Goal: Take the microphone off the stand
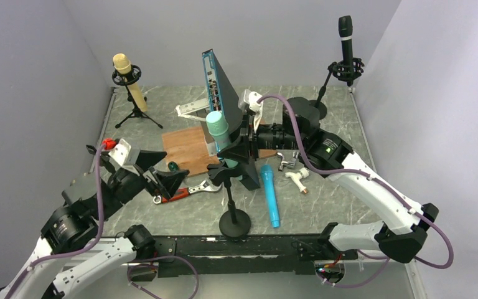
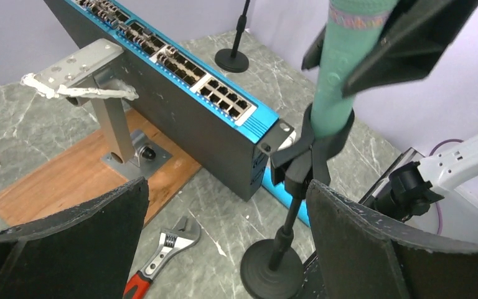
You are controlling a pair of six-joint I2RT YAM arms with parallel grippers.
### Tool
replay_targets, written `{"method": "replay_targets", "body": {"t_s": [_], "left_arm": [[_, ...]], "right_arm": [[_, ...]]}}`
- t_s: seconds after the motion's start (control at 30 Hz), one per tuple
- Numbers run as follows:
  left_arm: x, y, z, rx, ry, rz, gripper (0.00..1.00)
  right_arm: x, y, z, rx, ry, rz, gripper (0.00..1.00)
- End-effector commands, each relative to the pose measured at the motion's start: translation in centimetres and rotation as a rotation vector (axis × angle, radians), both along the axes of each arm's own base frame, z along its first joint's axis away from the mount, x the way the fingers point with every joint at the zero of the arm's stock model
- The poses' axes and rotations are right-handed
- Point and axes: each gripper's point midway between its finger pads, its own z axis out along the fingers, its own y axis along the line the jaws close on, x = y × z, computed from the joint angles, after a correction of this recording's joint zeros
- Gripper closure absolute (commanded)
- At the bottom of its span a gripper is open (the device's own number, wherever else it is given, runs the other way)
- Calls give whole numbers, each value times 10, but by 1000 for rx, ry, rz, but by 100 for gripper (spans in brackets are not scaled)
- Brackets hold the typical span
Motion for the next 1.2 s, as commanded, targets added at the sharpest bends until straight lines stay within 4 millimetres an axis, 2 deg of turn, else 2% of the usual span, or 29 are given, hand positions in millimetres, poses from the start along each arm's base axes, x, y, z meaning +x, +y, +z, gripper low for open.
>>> {"method": "replay_targets", "body": {"t_s": [0.0,0.1,0.2,0.33,0.47,0.63,0.8,0.93,1.07,1.17], "left_arm": [[-6,-5,-20,29,-12,-51,1],[-11,-26,-28,23,-26,-157,1],[-8,-41,-33,24,-30,-204,1],[-2,-55,-36,59,-61,-250,1],[-7,-71,-36,74,-110,-346,1],[-15,-87,-33,67,-129,-449,1],[-12,-100,-47,97,-68,-489,1],[-5,-103,-54,110,-50,-473,8],[-1,-103,-51,101,-62,-455,14],[2,-104,-53,126,-60,-450,28]], "right_arm": [[6,5,63,144,-206,4,100],[2,15,55,127,-232,85,100],[-6,21,40,120,-227,158,100],[-10,19,24,123,-231,176,100],[-11,18,11,105,-221,176,100],[-10,17,9,98,-211,166,100],[-10,16,11,110,-216,156,100],[-10,16,11,107,-211,155,100],[-10,16,11,110,-211,156,100],[-10,16,13,116,-213,156,100]]}}
